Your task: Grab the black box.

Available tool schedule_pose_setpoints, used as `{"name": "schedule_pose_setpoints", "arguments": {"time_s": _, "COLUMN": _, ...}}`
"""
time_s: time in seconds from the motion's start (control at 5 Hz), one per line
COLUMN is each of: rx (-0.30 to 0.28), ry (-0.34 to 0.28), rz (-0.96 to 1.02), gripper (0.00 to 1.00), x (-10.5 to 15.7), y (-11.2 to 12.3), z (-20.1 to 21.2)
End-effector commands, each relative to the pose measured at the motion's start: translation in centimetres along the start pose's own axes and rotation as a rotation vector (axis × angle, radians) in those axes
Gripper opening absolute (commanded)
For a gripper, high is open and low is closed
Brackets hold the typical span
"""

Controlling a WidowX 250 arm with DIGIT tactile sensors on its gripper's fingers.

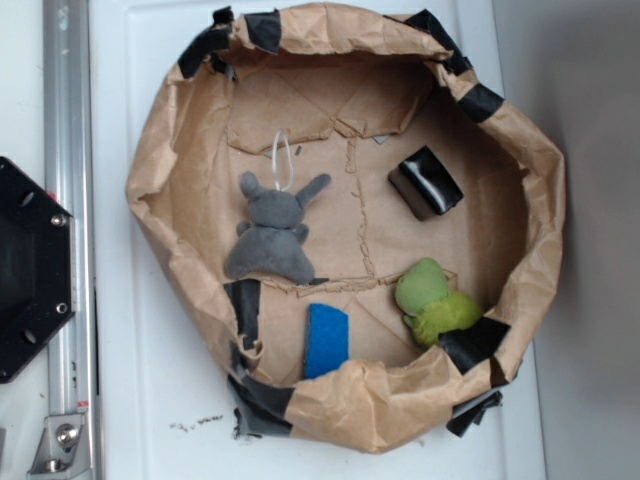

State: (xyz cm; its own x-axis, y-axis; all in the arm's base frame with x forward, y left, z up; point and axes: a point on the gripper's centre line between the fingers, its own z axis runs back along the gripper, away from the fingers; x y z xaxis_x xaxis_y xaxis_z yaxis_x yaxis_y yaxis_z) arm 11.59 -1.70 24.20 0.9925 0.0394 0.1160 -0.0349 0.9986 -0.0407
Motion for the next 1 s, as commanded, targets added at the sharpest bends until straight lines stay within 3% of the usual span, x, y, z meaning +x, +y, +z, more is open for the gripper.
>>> {"name": "schedule_pose_setpoints", "arguments": {"time_s": 0.0, "rx": 0.0, "ry": 0.0, "rz": 0.0, "gripper": 1.0, "x": 0.0, "y": 0.0, "z": 0.0}}
{"name": "schedule_pose_setpoints", "arguments": {"time_s": 0.4, "rx": 0.056, "ry": 0.048, "rz": 0.182, "gripper": 1.0, "x": 9.4, "y": 2.8, "z": -3.2}}
{"name": "schedule_pose_setpoints", "arguments": {"time_s": 0.6, "rx": 0.069, "ry": 0.088, "rz": 0.115, "gripper": 1.0, "x": 14.1, "y": 5.0, "z": -5.3}}
{"name": "schedule_pose_setpoints", "arguments": {"time_s": 0.8, "rx": 0.121, "ry": 0.109, "rz": -0.141, "gripper": 1.0, "x": 15.2, "y": 7.3, "z": -7.2}}
